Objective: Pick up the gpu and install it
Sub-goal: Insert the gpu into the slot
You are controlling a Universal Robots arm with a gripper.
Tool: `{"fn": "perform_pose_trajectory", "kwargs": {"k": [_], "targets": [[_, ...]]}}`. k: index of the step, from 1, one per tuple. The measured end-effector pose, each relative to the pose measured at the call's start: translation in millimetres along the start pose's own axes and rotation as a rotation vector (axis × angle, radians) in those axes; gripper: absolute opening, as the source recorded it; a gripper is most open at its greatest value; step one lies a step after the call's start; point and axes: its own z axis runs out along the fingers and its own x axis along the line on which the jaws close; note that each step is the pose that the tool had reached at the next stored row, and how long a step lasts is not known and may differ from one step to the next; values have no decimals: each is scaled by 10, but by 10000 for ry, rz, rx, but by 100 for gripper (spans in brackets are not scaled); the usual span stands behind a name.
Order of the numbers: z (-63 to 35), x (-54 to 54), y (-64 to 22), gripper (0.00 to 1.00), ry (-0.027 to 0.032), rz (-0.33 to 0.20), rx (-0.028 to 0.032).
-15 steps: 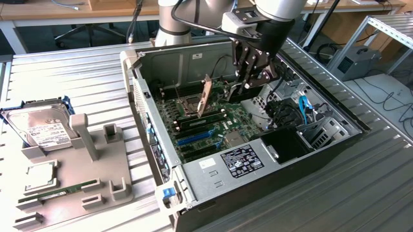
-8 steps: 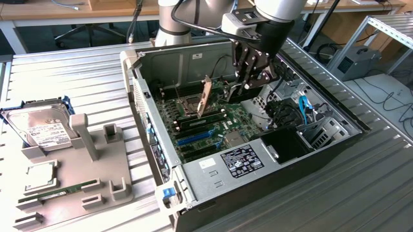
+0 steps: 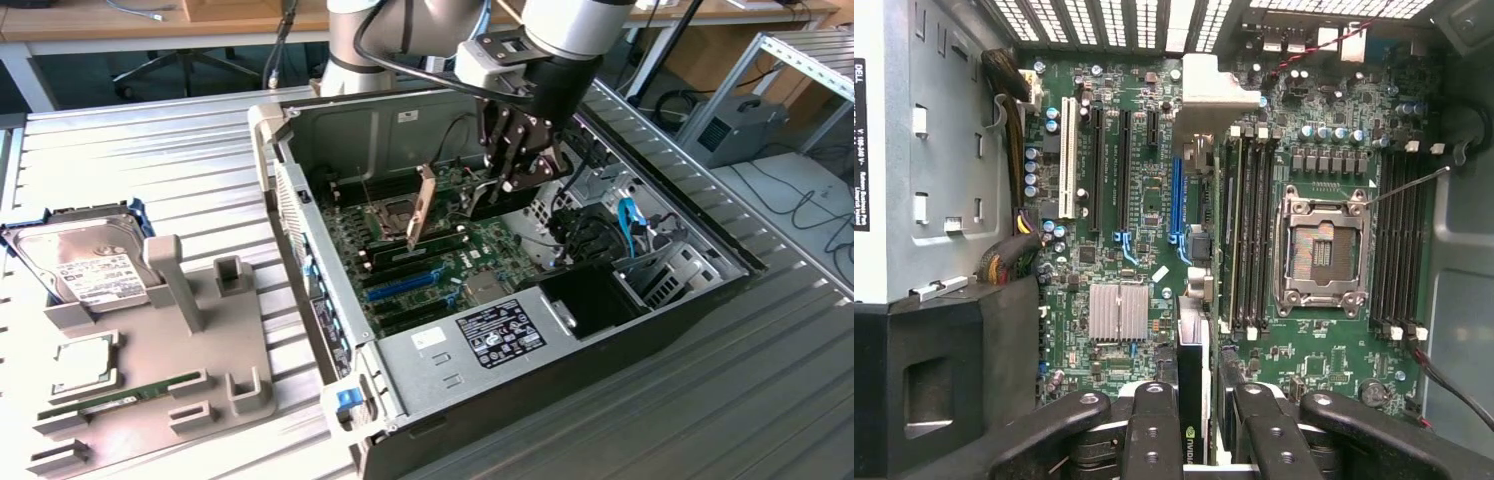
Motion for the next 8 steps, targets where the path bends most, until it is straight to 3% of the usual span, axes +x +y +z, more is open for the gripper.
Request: {"fn": "perform_pose_trajectory", "kwargs": {"k": [8], "targets": [[63, 3, -1, 26, 0, 0, 0]]}}
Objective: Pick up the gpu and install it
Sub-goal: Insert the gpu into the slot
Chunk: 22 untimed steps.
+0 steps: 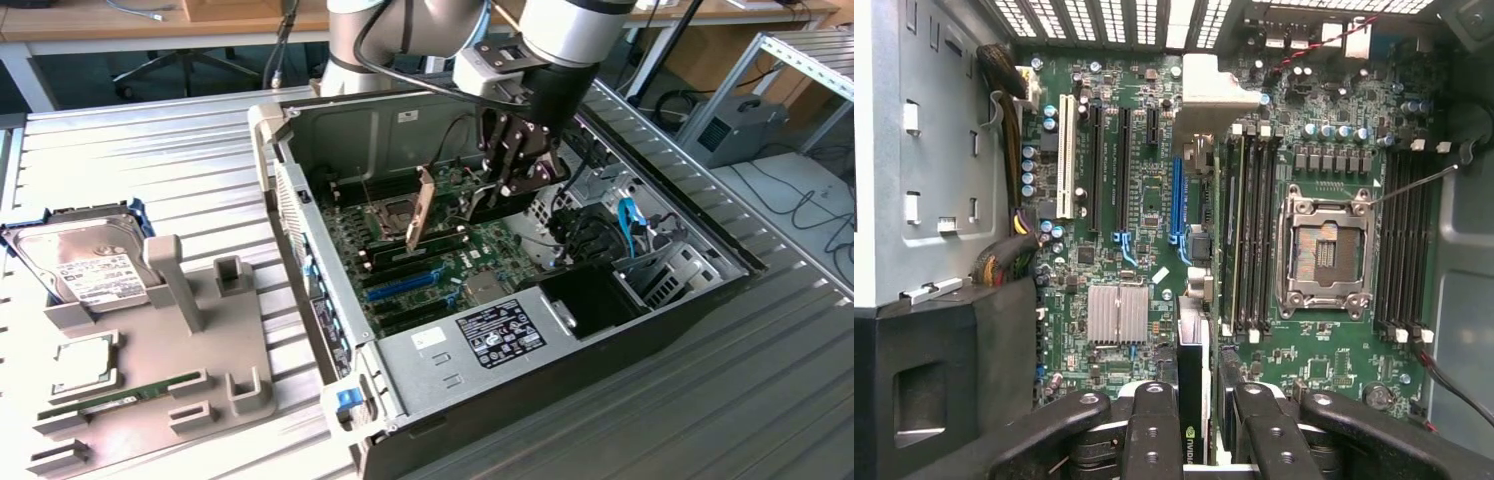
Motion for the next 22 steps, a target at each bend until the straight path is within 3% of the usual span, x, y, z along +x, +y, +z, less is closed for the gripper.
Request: {"fn": "perform_pose_trajectory", "kwargs": {"k": [1, 22], "targets": [[34, 2, 0, 26, 1, 1, 0], [73, 4, -1, 26, 0, 1, 0]]}}
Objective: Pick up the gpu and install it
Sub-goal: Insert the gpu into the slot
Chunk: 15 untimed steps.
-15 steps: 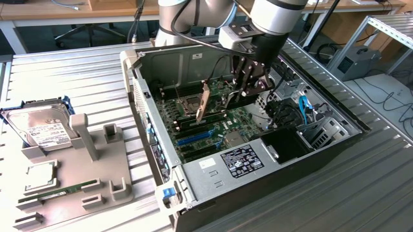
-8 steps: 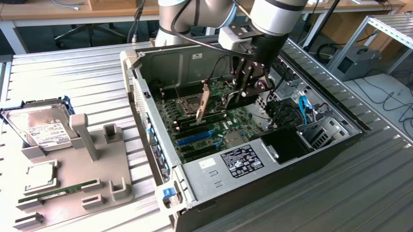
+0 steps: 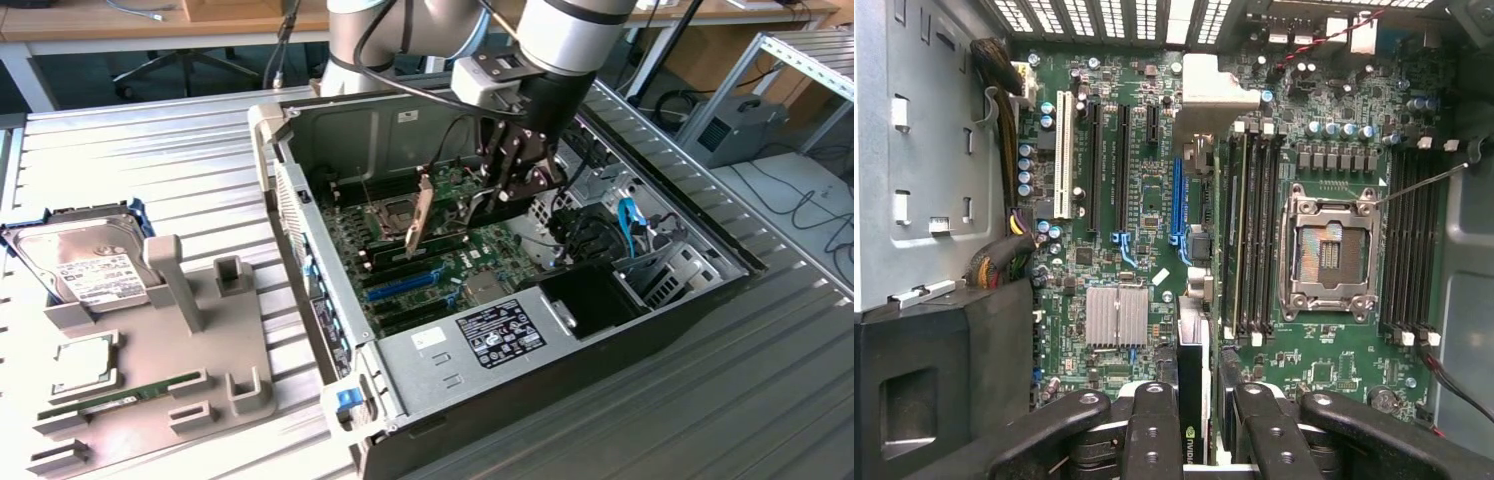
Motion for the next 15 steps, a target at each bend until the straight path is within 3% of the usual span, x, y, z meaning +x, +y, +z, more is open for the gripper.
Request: {"fn": "perform_pose_trajectory", "kwargs": {"k": [15], "targets": [[37, 2, -1, 26, 0, 0, 0]]}}
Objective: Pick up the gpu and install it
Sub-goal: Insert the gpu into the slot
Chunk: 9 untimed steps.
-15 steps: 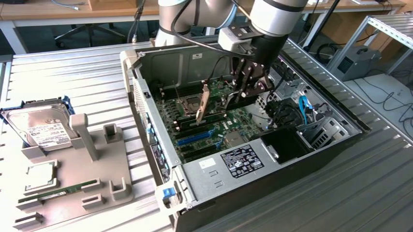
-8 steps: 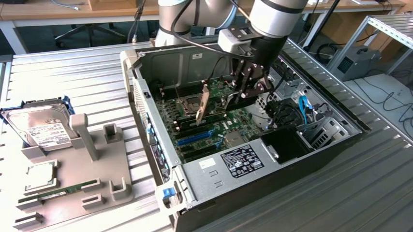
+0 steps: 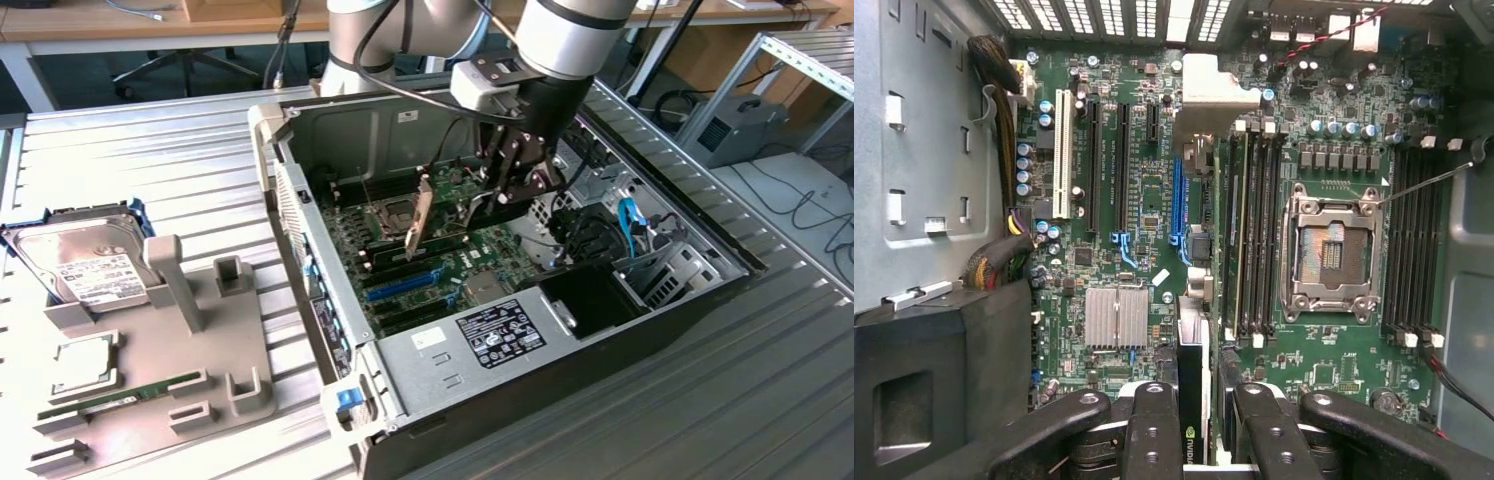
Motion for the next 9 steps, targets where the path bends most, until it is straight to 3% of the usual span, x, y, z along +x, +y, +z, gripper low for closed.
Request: {"fn": "perform_pose_trajectory", "kwargs": {"k": [9], "targets": [[19, 1, 0, 26, 0, 0, 0]]}}
